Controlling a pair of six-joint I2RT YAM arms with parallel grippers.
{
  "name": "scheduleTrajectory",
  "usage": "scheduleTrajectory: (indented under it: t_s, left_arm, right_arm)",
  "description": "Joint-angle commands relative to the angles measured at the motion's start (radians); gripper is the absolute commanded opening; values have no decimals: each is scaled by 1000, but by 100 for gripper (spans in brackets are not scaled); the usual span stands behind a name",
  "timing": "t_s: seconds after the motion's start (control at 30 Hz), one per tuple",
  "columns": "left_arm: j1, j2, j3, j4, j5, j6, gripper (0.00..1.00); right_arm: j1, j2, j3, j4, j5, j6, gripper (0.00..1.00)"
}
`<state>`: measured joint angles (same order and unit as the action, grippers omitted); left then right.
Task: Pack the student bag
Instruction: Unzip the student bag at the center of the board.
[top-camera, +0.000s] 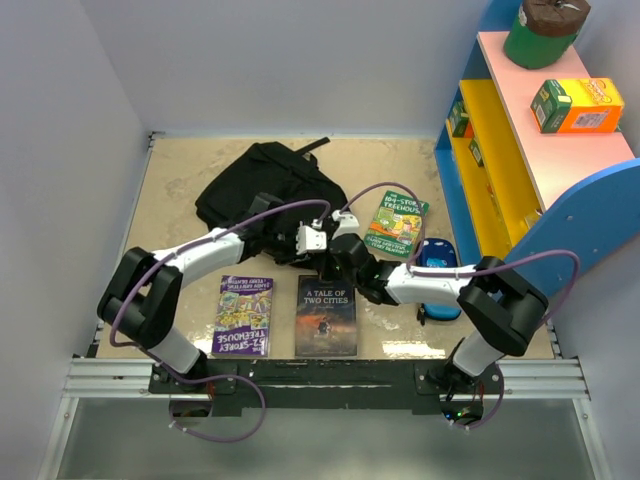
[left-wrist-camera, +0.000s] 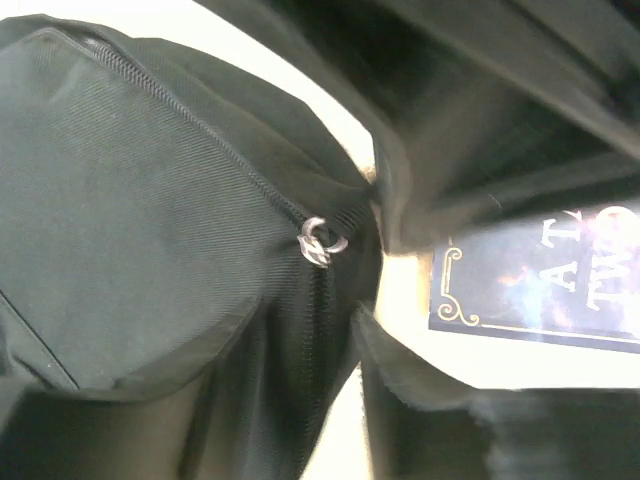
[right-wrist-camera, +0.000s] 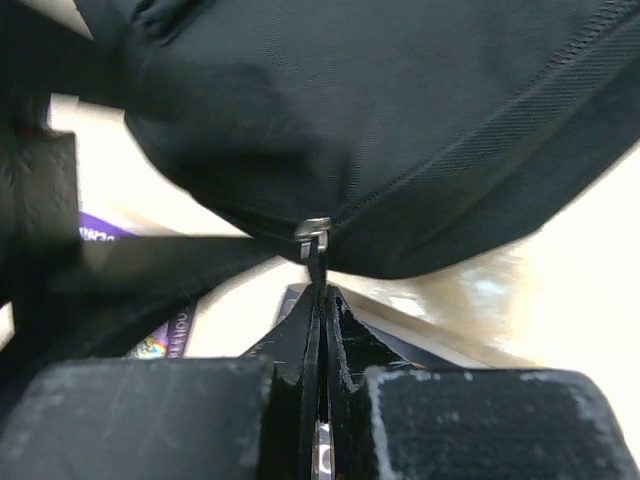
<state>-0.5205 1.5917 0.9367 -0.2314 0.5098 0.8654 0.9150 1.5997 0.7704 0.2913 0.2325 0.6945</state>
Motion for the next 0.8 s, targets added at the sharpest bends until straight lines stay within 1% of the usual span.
scheduleTrajectory:
  t_s: [0.0,0.03,0.07,0.1,0.23,0.3,0.33,0.4,0.43,0.53,0.6,0.77]
  left_arm:
    - [-9,-58,-78,89,-10,4,33]
    - [-10,-67,-84,74,-13,14,28]
    - [-9,-70,-88,60,-14,21,19]
    - [-9,-76,-91,49,-17,29,15]
    - [-12,-139,-137,0,-24,90,8]
    - [-19,-151,-139,-45,-36,124,6]
    - [-19,-159,-144,-84,-43,162,2]
    - [-21,-170,-154,-123,-72,211,0]
    - [-21,-182,-168,-158,-86,262,0]
    - [-19,-203,-194,-216,-129,352,0]
    - [-19,-214,-205,-238,-145,380,0]
    - [-12,-234,-191,-338,-122,468,0]
  right_arm:
    - [-42,-60,-17,-9,-18,-29,0]
    - [-62,-64,-17,-9,-28,-29,0]
    - [-71,-63,-19,-9,-35,-29,0]
    - [-80,-63,-17,-9,-39,-30,0]
    - [-140,-52,3,-30,-68,-36,0]
    - [-160,-41,33,-52,-81,-41,0]
    - [-185,-35,47,-87,-87,-50,0]
    - [-206,-17,89,-125,-94,-59,0]
    - [-229,-12,99,-161,-94,-72,0]
    - [-280,11,148,-239,-96,-98,0]
    - [-300,25,178,-262,-85,-116,0]
    - [-350,63,259,-319,-19,-177,0]
